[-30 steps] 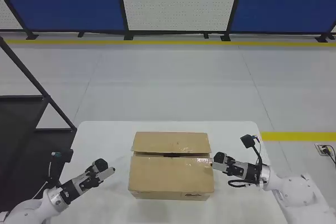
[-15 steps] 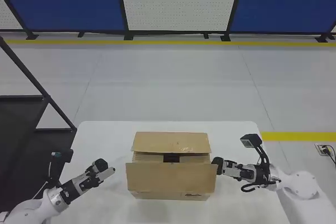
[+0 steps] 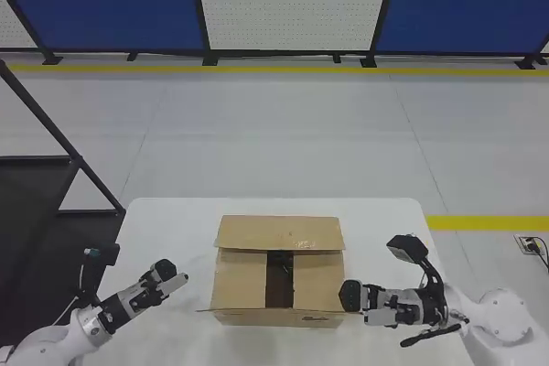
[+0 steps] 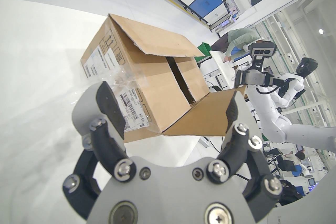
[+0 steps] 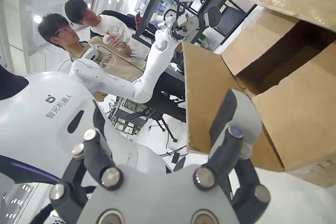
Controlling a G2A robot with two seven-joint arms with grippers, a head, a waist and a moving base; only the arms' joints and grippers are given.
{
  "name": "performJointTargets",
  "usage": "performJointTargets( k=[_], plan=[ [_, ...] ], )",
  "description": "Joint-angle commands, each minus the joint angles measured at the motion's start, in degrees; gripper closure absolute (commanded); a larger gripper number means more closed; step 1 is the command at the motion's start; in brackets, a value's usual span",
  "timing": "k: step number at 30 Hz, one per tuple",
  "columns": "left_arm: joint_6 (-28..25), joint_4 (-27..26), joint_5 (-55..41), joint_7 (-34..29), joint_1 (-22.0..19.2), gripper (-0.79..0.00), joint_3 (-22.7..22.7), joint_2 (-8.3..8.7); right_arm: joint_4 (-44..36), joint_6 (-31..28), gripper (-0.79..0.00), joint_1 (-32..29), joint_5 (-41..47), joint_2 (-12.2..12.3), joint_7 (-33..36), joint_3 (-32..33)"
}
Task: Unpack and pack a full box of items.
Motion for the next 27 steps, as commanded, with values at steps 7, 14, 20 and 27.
performJointTargets(
  k=[7, 14, 20, 27],
  plan=[
    [0.00, 0.00, 0.00, 0.00, 0.00, -0.785, 0.00, 0.00, -2.33, -2.33, -0.785, -1.22, -1.70, 2.75, -2.33, -2.12],
    [0.00, 0.00, 0.00, 0.00, 0.00, -0.785, 0.00, 0.00, -3.56, -4.03, -0.785, -0.92, -1.62, 5.01, -4.03, -4.52],
    [0.00, 0.00, 0.00, 0.00, 0.00, -0.785, 0.00, 0.00, -3.98, -5.48, -0.785, -0.36, -1.42, 6.82, -5.49, -7.09],
    [0.00, 0.00, 0.00, 0.00, 0.00, -0.785, 0.00, 0.00, -4.28, -8.27, -0.785, -0.35, -3.95, 9.03, -8.28, -10.66]
  ],
)
